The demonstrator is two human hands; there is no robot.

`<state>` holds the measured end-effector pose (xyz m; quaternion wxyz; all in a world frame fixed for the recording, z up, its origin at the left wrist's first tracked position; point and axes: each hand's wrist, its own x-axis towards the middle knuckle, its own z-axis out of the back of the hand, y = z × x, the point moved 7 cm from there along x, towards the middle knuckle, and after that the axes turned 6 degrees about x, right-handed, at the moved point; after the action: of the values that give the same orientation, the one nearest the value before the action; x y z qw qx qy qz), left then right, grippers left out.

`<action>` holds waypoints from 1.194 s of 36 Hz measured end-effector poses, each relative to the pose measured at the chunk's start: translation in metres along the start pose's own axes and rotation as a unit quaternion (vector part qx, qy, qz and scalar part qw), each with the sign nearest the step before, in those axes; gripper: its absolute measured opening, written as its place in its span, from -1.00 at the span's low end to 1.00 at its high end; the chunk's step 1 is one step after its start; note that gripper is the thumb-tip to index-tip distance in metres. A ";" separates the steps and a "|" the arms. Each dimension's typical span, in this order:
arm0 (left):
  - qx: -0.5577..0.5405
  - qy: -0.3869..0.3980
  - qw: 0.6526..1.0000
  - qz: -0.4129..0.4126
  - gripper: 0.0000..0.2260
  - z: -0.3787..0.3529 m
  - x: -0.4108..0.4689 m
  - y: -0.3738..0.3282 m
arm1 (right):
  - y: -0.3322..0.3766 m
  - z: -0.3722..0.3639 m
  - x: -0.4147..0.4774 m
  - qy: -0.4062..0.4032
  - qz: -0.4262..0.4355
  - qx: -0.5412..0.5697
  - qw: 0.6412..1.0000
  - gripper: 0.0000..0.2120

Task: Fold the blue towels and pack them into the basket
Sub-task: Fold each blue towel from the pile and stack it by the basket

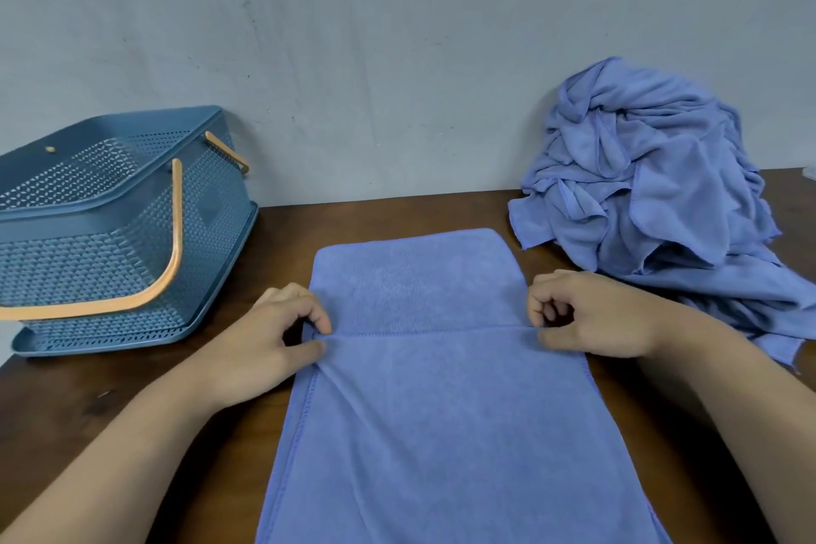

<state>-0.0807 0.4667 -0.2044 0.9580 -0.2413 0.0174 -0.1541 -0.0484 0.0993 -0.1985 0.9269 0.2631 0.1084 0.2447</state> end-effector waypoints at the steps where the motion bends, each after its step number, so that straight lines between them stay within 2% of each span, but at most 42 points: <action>1: 0.007 -0.006 1.000 0.008 -0.88 -0.001 0.001 -0.001 | 0.002 0.000 0.000 -0.001 0.010 0.003 1.000 -0.89; 3: 0.015 -0.013 1.000 0.015 -0.86 -0.001 0.002 -0.003 | 0.006 0.002 0.000 -0.008 0.033 0.031 0.999 -0.87; 5: -0.008 -0.026 1.000 0.007 -0.85 0.002 0.001 -0.006 | 0.014 0.006 0.000 -0.021 0.056 0.115 0.992 -0.87; 7: -0.127 -0.058 0.990 0.000 -0.91 0.008 -0.001 -0.011 | 0.019 0.012 -0.001 -0.045 0.067 0.246 0.966 -0.83; 10: -0.372 -0.153 0.913 0.070 -0.86 0.015 -0.002 -0.014 | 0.014 0.020 0.004 -0.154 0.020 0.387 0.909 -0.81; 11: -0.399 -0.191 0.891 0.104 -0.85 0.014 0.000 -0.008 | 0.008 0.019 0.007 -0.195 -0.010 0.416 0.888 -0.83; 13: -0.385 -0.240 0.876 0.163 -0.79 0.008 0.005 0.006 | -0.004 0.014 0.014 -0.262 -0.077 0.435 0.858 -0.92; 14: -0.387 -0.236 0.872 0.186 -0.72 0.003 0.008 0.012 | -0.009 0.010 0.018 -0.275 -0.097 0.435 0.852 -0.85; 16: -0.405 -0.208 0.866 0.207 -0.56 -0.007 0.013 0.021 | -0.013 0.001 0.024 -0.264 -0.100 0.413 0.866 -0.69; 17: -0.403 -0.190 0.873 0.201 -0.54 -0.010 0.015 0.023 | -0.014 -0.003 0.026 -0.253 -0.095 0.393 0.879 -0.68; 21: -0.272 -0.138 0.942 0.139 -0.68 -0.006 0.012 0.009 | -0.002 -0.009 0.025 -0.214 -0.071 0.293 0.929 -0.69; 25: -0.240 -0.075 0.959 0.128 -0.71 -0.009 0.010 0.004 | 0.003 -0.006 0.022 -0.196 -0.063 0.208 0.956 -0.73; 29: -0.247 -0.013 0.960 0.133 -0.72 -0.008 0.004 0.006 | -0.002 -0.006 0.017 -0.111 -0.084 0.215 0.967 -0.70; 31: -0.265 0.030 0.954 0.138 -0.72 -0.008 -0.001 0.009 | -0.004 -0.007 0.013 -0.059 -0.103 0.250 0.961 -0.70; 33: -0.300 0.054 0.942 0.143 -0.70 -0.009 -0.003 0.013 | -0.004 -0.009 0.011 -0.043 -0.102 0.294 0.949 -0.75; 36: -0.357 0.008 0.917 0.176 -0.84 -0.006 0.001 0.015 | -0.010 -0.007 0.015 -0.115 -0.109 0.344 0.926 -0.88; 37: -0.353 -0.014 0.917 0.187 -0.87 -0.006 0.002 0.014 | -0.013 -0.008 0.017 -0.132 -0.111 0.345 0.923 -0.87; 40: -0.340 -0.069 0.916 0.200 -0.82 -0.006 0.003 0.011 | -0.016 -0.006 0.020 -0.160 -0.100 0.334 0.924 -0.65; 43: -0.383 -0.138 0.897 0.175 -0.83 0.001 0.005 0.010 | -0.016 0.007 0.017 -0.233 -0.097 0.361 0.898 -0.65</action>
<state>-0.0734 0.4742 -0.2076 0.7958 -0.6015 -0.0152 0.0689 -0.0251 0.0930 -0.2030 0.7865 0.6169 -0.0043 0.0292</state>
